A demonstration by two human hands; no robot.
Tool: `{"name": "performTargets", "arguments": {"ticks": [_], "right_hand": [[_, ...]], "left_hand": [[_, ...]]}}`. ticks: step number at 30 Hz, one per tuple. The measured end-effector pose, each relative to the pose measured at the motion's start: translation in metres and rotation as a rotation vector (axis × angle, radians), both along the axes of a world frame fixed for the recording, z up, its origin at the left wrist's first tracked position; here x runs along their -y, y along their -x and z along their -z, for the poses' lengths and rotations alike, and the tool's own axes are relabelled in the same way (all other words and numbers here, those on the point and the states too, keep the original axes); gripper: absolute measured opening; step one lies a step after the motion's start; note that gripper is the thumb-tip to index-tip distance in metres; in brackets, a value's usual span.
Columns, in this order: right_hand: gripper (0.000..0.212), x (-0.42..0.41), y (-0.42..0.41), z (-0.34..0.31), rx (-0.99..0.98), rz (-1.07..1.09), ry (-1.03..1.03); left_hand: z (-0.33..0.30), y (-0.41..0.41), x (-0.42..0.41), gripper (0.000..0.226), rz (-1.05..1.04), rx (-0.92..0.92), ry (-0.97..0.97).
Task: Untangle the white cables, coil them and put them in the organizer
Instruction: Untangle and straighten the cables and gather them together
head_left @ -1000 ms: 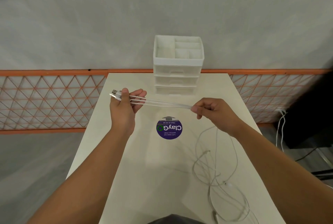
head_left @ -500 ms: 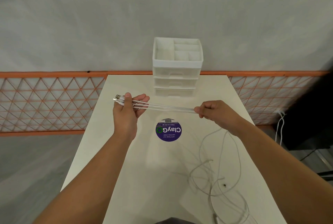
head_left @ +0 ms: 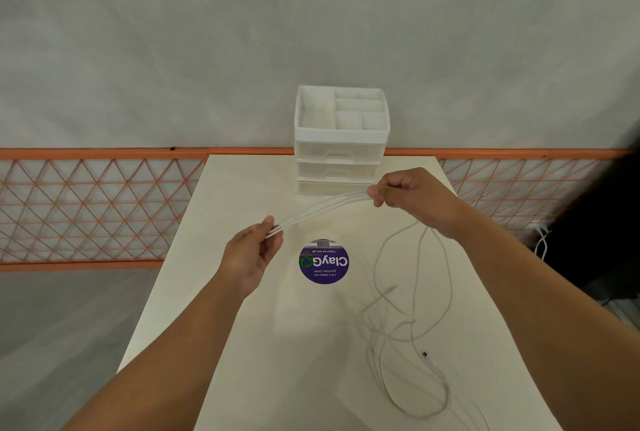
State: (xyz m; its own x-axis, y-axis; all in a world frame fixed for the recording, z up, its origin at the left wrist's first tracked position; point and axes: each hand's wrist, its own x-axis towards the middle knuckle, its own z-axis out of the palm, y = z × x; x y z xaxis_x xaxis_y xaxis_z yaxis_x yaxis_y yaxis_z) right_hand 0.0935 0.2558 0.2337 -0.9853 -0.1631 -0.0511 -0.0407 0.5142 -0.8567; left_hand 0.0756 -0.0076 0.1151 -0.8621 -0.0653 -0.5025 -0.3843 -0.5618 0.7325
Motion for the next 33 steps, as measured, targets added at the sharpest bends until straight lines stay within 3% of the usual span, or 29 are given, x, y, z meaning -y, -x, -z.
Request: {"name": "performTargets", "arguments": {"ticks": [2, 5, 7, 9, 12, 14, 16, 18, 27, 30, 33], "right_hand": [[0.027, 0.003, 0.002, -0.004, -0.002, -0.001, -0.033], [0.029, 0.008, 0.006, -0.010, -0.016, -0.012, -0.136], [0.030, 0.011, 0.009, -0.010, -0.003, -0.022, -0.238], [0.030, 0.017, 0.010, -0.011, 0.020, -0.056, -0.339], [0.029, 0.029, 0.010, -0.012, 0.018, -0.132, -0.410], [0.031, 0.031, 0.008, -0.015, 0.007, -0.183, -0.386], [0.036, 0.025, 0.004, -0.018, 0.005, -0.198, -0.341], [0.026, 0.015, 0.002, -0.017, 0.030, -0.173, -0.290], [0.022, -0.003, -0.003, -0.008, 0.063, -0.127, -0.136], [0.019, -0.004, -0.004, -0.015, 0.084, -0.206, -0.200], [0.034, 0.000, 0.001, -0.016, -0.015, -0.036, -0.295]], "left_hand": [[0.006, 0.000, 0.000, 0.017, 0.117, 0.083, 0.064], [0.011, -0.003, -0.006, 0.040, 0.361, 0.123, 0.588], [0.001, -0.006, -0.019, 0.045, 0.315, -0.046, 0.857], [-0.026, -0.006, -0.039, 0.032, 0.262, -0.328, 0.857], [-0.073, -0.004, -0.077, 0.038, 0.485, -0.658, 0.830], [-0.088, 0.000, -0.094, 0.041, 0.619, -0.746, 0.842], [-0.090, 0.007, -0.098, 0.046, 0.697, -0.788, 0.923], [-0.089, 0.013, -0.095, 0.053, 0.761, -0.821, 0.982], [-0.100, 0.013, -0.074, 0.033, 0.867, -0.765, 0.801], [-0.099, 0.014, -0.064, 0.025, 0.873, -0.744, 0.842], [-0.102, 0.015, -0.056, 0.021, 0.831, -0.731, 0.834]]}}
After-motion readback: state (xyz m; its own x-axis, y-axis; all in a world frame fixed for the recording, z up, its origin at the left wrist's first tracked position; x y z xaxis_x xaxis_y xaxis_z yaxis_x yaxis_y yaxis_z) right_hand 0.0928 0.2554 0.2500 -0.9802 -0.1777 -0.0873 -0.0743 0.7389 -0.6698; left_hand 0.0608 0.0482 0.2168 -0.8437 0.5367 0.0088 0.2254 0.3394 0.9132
